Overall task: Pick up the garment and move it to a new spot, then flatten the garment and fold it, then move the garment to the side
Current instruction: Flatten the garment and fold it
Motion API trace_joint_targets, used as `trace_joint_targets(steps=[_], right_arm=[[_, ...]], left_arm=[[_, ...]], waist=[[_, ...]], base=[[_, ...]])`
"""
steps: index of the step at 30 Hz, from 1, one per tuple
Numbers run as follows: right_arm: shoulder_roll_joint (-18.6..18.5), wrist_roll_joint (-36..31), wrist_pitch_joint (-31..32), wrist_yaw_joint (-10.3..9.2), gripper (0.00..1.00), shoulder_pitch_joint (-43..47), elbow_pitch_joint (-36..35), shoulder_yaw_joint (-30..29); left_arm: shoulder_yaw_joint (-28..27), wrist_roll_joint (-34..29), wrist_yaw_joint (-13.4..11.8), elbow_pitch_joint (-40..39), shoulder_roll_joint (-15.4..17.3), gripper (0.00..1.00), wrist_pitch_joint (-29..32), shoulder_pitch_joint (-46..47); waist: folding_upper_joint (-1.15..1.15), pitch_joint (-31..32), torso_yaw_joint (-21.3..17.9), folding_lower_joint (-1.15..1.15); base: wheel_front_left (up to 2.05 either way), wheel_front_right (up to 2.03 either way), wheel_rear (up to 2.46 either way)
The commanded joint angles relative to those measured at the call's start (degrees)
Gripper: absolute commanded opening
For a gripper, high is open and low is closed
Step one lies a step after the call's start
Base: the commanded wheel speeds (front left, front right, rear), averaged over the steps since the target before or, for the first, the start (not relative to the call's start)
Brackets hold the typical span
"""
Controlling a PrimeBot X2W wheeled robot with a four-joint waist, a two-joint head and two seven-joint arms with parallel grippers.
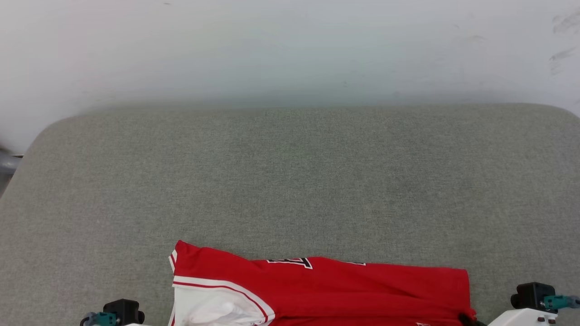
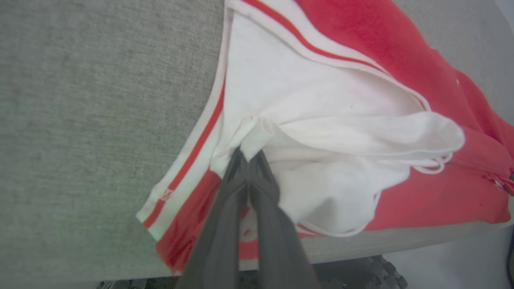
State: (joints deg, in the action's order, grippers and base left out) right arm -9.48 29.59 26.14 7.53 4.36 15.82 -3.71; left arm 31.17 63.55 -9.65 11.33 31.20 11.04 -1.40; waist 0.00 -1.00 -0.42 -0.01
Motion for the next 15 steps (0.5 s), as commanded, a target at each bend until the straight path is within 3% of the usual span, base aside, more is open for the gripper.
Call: trace_joint_targets(steps=[1, 2, 3, 10, 15], right_arm=[[0.4, -0.1, -0.4, -0.09, 1.00, 0.8, 0.4, 0.1], [0.5, 0.1, -1.1, -0.09, 1.00, 0.7, 0.3, 0.3], [0.5, 0.2, -2.1, -0.09, 1.00, 0.6, 0.0, 0.3], [-0.2, -0.1, -6.0, -0.07, 1.00, 0.6, -4.1, 0.7], [-2.6, -1.6, 1.0, -0.07, 1.00, 2.2, -9.3, -2.3]], left_arm=[[0.2, 0.2, 0.2, 0.3, -0.3, 0.12, -0.3, -0.6], [0.0, -0.2, 0.1, 0.8, -0.8, 0.43, -1.1, -0.2], [-0.1, -0.5, -0.1, 1.1, -1.2, 1.00, -2.0, 0.2], [-1.1, -5.0, -0.6, 0.2, -0.9, 1.00, -8.6, 2.6], [-1.2, -11.5, -3.1, -5.4, 0.3, 1.00, -15.4, 4.4]], waist=[[0.00, 0.1, -0.1, 0.01], [0.00, 0.2, -0.2, 0.01], [0.00, 0.4, -0.3, 0.01], [0.00, 1.5, -0.7, 0.01], [0.00, 2.1, -0.7, 0.01]], base=[[0.00, 0.00, 0.00], [0.00, 0.00, 0.00], [0.00, 0.00, 0.00], [0.00, 0.00, 0.00], [0.00, 0.00, 0.00]])
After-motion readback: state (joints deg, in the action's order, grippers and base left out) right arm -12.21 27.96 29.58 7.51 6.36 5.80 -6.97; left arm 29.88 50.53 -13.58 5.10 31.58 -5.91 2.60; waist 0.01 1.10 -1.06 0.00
